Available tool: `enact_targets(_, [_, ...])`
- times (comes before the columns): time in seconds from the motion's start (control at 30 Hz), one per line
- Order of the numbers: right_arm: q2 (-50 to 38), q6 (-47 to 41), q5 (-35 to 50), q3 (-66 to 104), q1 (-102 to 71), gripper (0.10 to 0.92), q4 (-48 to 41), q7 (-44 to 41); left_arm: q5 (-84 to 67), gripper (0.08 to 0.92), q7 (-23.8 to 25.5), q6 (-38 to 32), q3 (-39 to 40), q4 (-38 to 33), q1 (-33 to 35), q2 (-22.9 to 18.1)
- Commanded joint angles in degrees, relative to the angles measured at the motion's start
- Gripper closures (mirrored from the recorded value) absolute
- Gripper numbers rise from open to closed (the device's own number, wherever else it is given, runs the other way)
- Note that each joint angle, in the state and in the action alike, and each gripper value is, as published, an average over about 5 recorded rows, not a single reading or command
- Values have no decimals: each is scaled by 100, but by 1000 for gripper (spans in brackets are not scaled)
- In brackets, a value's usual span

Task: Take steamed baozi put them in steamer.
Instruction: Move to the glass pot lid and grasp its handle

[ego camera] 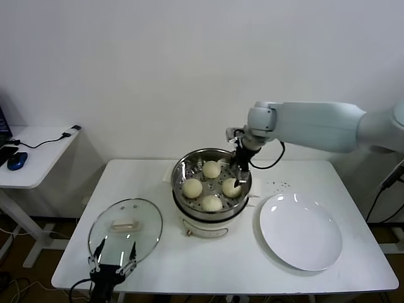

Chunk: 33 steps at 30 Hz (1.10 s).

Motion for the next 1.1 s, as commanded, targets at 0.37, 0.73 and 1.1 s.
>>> enact_targets(0.37, [-3642,2321,116,3296,-2564,203,1815,3373,442,177,-6,-85,-47,-119,12,-132])
enact_targets(0.73, [-3704,2719,-367,8467,-7649,203,2330,4311,526,177,-29,-62,-79,-408,165,-174])
enact_targets(1.1, [-2025,2427,-1406,12157,-11137,203,3019,4374,2013,177,29,250,-264,-659,145,-118])
